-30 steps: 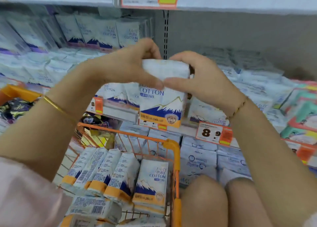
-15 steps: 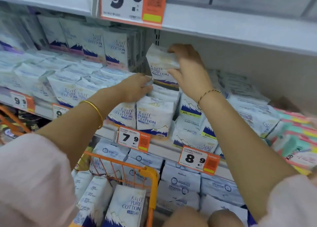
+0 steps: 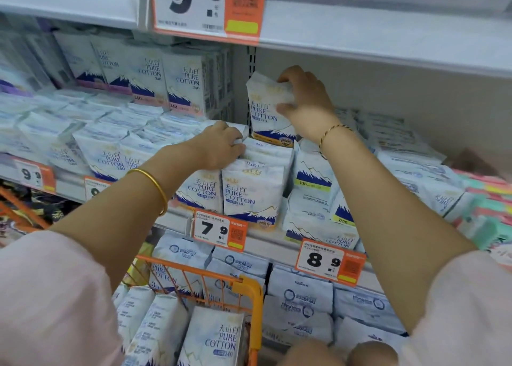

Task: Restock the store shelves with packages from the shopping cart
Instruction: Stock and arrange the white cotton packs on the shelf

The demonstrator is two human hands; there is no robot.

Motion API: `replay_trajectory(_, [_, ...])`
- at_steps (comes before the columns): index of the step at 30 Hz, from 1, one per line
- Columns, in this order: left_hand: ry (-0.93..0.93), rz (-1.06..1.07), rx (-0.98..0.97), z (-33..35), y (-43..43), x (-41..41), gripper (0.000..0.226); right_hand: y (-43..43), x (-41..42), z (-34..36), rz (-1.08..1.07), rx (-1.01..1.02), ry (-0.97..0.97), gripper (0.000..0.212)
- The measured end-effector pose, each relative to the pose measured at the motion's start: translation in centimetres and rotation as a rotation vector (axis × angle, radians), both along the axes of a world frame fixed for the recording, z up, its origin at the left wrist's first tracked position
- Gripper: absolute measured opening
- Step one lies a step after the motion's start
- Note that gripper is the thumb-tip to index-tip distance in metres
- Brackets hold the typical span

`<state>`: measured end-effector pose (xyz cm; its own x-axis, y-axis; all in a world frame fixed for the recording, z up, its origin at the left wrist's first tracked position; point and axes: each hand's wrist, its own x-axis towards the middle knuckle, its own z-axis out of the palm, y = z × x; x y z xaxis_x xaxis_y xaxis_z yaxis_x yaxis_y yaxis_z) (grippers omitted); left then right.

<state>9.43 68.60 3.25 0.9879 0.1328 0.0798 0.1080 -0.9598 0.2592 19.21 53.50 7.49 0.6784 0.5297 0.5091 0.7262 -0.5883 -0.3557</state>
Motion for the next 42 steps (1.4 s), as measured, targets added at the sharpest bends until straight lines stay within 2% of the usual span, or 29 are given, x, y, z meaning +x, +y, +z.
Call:
replay_trajectory(9, [-0.003, 0.068, -0.078, -0.5, 0.3, 0.1, 0.047, 0.7, 0.0, -3.3, 0.002, -0.245, 0.076, 0.043])
replay_trajectory(12, [-0.008, 0.069, -0.092, -0.5, 0.2, 0.1, 0.046, 0.6, 0.1, -4.0, -0.060, -0.410, 0.042, 0.033])
replay_trajectory(15, [-0.010, 0.072, -0.105, -0.5, 0.3, 0.1, 0.046, 0.7, 0.0, -4.4, -0.091, -0.451, 0.078, 0.029])
replay_trajectory(19, [-0.072, 0.069, -0.134, -0.1, 0.3, -0.5, 0.048, 0.7, -1.0, -3.8, -0.098, -0.401, 0.044, 0.032])
replay_trajectory(24, [-0.304, -0.001, -0.188, 1.1, -0.4, -3.7, 0.035, -0.6, -5.8, -2.1, -0.031, -0.205, -0.099, 0.033])
replay_trajectory(27, [-0.460, -0.008, -0.374, 1.4, -1.3, -7.7, 0.016, -1.9, -10.7, -2.7, 0.068, -0.029, -0.083, 0.033])
replay_trajectory(28, [-0.460, -0.009, -0.464, 1.4, -1.4, -9.2, 0.016, -2.2, -12.5, -3.2, 0.104, 0.028, -0.066, 0.031])
replay_trajectory(30, [-0.329, -0.065, -0.629, 1.2, -1.3, -12.1, 0.029, -2.9, -15.9, -4.7, 0.178, 0.102, -0.002, 0.028])
replay_trajectory(31, [-0.196, -0.106, -0.700, 1.0, -1.1, -13.4, 0.033, -3.1, -17.2, -5.5, 0.209, 0.108, 0.039, 0.025])
replay_trajectory(33, [0.184, -0.153, -0.781, 0.0, -0.6, -15.2, 0.031, -3.3, -19.2, -7.3, 0.253, 0.083, 0.135, 0.023])
replay_trajectory(35, [0.640, -0.140, -0.645, -2.1, -0.3, -16.0, 0.032, -3.2, -20.3, -9.2, 0.282, 0.081, 0.230, 0.022])
replay_trajectory(37, [0.953, -0.086, -0.360, -5.2, -0.7, -16.0, 0.038, -2.9, -21.0, -10.8, 0.301, 0.093, 0.321, 0.022])
replay_trajectory(38, [0.986, -0.067, -0.205, -6.9, -1.3, -16.0, 0.041, -2.8, -21.2, -11.6, 0.303, 0.085, 0.348, 0.022])
replay_trajectory(40, [0.896, -0.056, 0.068, -10.1, -2.9, -16.1, 0.050, -2.6, -21.5, -13.0, 0.298, 0.059, 0.397, 0.022])
replay_trajectory(42, [0.833, -0.026, 0.166, -12.2, -4.5, -16.5, 0.054, -2.6, -21.7, -14.2, 0.279, 0.047, 0.435, 0.023])
